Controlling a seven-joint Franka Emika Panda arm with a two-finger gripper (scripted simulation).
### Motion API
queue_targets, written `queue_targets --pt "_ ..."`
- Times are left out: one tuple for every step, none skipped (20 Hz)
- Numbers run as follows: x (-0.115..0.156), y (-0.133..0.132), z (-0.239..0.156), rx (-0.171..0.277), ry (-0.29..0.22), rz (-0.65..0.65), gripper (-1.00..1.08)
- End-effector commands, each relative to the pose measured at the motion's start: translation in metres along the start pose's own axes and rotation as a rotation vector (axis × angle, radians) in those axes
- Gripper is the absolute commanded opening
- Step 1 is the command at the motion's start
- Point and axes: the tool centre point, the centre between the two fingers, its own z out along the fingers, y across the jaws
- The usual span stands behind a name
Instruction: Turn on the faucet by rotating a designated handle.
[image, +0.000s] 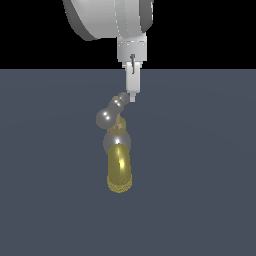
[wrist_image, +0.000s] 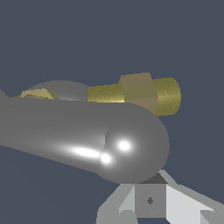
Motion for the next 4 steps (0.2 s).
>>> queue_targets --pt "0.073 -0.002 -0.004 0.004 0.026 -0.084 -1.00" --pt "0.081 -0.001 -0.004 0.003 0.027 -0.087 -1.00" --pt "0.089 -0.001 -0.005 0.003 0.028 -0.090 -1.00" --pt "0.089 -0.001 -0.005 0.003 0.028 -0.090 -1.00"
